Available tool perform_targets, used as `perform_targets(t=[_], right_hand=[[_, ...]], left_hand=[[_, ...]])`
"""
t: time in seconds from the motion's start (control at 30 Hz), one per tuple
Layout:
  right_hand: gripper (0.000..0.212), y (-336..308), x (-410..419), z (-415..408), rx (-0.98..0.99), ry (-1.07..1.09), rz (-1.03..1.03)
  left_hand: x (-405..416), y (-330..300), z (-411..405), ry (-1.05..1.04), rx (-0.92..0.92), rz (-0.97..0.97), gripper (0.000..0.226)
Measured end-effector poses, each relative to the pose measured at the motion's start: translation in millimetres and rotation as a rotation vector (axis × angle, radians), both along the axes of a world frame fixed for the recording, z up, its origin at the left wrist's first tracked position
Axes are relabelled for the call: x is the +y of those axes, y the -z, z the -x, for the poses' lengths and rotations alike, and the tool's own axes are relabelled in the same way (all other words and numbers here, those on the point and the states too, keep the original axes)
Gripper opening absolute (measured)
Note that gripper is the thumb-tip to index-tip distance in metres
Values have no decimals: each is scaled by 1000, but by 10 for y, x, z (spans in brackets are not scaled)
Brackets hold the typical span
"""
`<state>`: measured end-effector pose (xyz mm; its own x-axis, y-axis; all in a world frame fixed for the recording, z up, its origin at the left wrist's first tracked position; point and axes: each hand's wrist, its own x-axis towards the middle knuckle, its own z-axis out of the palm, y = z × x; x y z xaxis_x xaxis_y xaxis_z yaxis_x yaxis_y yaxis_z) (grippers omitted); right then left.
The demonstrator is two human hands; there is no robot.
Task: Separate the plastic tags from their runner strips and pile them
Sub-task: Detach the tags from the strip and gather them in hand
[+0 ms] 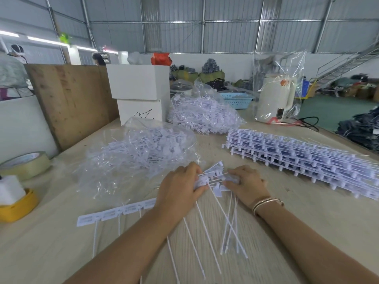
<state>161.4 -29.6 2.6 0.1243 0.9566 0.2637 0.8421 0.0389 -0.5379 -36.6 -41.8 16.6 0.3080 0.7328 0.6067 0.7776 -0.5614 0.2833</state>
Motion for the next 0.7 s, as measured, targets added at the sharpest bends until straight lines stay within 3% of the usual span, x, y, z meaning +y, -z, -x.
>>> perform_targets(t=[0.07,0.13,0.27,0.4,0.5,0.7], right_hand=[[38,-12,-61,59,-30,-5,-207],[25,-44,-144,153,12,-90,-396],[22,-20,-187,254,-55,-244,-285],[13,-76,-178,164,206,-239,-194],[25,-86,-181,167,295,-205,-170],[25,-97,-223,174,361,-349,-96]], left_hand=[[-4,-17,-57,-25,72,-45,35],[-43,-58,-104,18,133,-126,37],[-100,-82,-145,115,127,-183,36],[-59,-28,-28,237,157,103,37],[-71,-4,57,224,197,164,34],[-68,-66,21,123,274,-95,19]])
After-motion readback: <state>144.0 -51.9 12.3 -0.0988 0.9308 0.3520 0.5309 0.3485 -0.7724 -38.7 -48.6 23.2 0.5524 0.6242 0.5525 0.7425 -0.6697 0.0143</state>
